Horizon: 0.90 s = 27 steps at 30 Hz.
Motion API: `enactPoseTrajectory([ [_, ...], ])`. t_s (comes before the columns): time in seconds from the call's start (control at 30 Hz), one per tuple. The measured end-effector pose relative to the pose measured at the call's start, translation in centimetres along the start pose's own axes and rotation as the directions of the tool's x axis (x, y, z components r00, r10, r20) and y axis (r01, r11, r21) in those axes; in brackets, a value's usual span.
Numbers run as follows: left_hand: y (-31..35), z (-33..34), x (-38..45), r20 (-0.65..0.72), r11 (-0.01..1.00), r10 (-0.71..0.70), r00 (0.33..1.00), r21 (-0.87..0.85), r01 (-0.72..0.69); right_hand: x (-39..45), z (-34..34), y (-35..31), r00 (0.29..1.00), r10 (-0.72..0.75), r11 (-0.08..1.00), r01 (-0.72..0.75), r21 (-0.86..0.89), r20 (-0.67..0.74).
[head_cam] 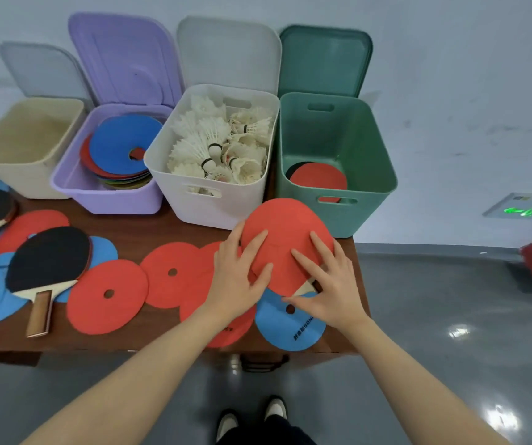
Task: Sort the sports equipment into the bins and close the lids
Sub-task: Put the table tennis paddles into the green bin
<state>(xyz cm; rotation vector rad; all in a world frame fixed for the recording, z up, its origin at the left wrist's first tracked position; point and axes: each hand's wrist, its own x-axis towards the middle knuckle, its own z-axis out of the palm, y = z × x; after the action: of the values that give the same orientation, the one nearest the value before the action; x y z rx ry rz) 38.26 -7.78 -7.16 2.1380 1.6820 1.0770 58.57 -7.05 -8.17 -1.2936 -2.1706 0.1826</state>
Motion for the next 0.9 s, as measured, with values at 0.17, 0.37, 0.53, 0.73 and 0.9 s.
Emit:
enactPoseTrajectory([
  [0.17,-0.3,-3.7,1.4,-0.056,0.994,0.067,0.996,0.088,-0.062,2.3,-1.3,-2.8,0.989,-0.088,0.996,0.086,-0.022,-0.123],
  [0.37,0.3,-5.9,7.1,-0.024,0.980,0.079,0.997,0.186,-0.073,7.2,-3.3,-3.0,0.985,-0.042,0.998,0.033,-0.055,-0.169],
  [0.53,1.6,-5.5,12.5,-0.030,0.973,0.059,0.998,0.225,-0.051,11.6,-5.7,-1.0,0.982,-0.035,0.995,0.016,-0.102,-0.187],
  [0.73,3.2,-3.2,20.9,0.081,0.926,0.091,0.993,0.361,-0.114,16.4,-6.8,4.1,0.968,0.070,0.995,-0.086,-0.055,-0.239],
  [0.9,3.2,-0.2,26.1,0.128,0.914,0.007,0.992,0.401,-0.058,20.7,-7.7,8.0,0.976,0.091,0.985,-0.117,-0.124,-0.199],
])
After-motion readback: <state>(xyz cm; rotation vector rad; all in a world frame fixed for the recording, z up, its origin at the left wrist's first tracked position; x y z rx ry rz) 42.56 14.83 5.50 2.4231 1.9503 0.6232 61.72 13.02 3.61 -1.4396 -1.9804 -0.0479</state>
